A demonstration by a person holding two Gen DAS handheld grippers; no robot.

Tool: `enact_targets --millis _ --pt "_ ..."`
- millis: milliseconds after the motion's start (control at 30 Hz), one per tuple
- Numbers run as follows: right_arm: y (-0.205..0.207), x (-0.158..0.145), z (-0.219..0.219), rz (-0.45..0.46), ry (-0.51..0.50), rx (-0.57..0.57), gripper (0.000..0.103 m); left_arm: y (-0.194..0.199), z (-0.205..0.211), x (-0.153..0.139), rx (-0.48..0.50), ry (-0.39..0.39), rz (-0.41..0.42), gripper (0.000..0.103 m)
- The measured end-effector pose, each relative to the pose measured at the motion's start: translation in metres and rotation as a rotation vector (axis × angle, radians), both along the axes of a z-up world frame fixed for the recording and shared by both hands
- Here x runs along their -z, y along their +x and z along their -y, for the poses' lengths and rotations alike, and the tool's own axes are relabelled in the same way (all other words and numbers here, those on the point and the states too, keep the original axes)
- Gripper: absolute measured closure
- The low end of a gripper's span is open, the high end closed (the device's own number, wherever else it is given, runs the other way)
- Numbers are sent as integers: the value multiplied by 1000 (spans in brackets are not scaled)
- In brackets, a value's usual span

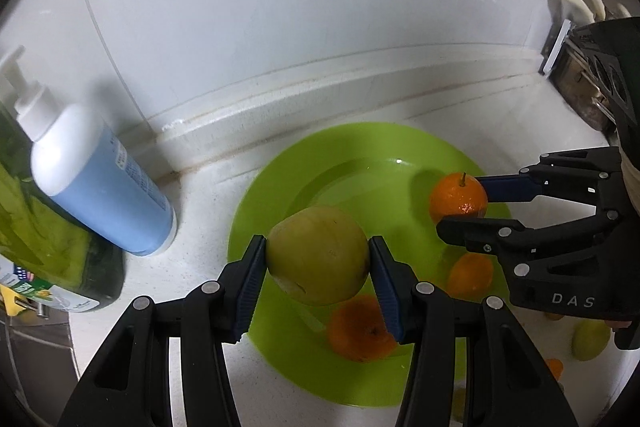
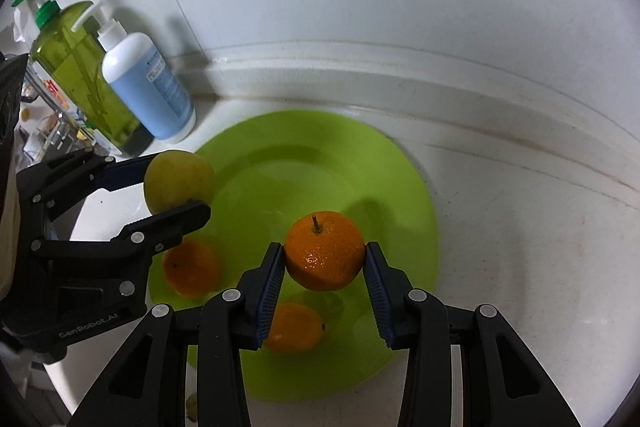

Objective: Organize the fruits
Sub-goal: 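Carry the pomelo with the left tool onto the green plate and release, then withdraw the left tool and reach toward the green tomato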

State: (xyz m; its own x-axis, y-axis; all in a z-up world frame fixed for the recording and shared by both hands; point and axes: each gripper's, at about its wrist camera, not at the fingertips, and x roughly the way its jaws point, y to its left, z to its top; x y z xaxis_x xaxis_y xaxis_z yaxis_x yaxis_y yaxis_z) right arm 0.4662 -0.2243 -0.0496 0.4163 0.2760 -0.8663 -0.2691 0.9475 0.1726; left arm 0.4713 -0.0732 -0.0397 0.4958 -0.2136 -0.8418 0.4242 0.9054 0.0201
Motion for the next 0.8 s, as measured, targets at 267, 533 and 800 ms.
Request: enact_targets --millis 267,533,800 --pt "8 10 0 -39 4 0 61 13 1 15 3 1 -43 53" --pt "11 16 -1 -48 0 -1 61 17 1 24 -3 5 -64 53" --pt "12 16 -2 -48 3 5 61 17 1 22 1 0 -60 52"
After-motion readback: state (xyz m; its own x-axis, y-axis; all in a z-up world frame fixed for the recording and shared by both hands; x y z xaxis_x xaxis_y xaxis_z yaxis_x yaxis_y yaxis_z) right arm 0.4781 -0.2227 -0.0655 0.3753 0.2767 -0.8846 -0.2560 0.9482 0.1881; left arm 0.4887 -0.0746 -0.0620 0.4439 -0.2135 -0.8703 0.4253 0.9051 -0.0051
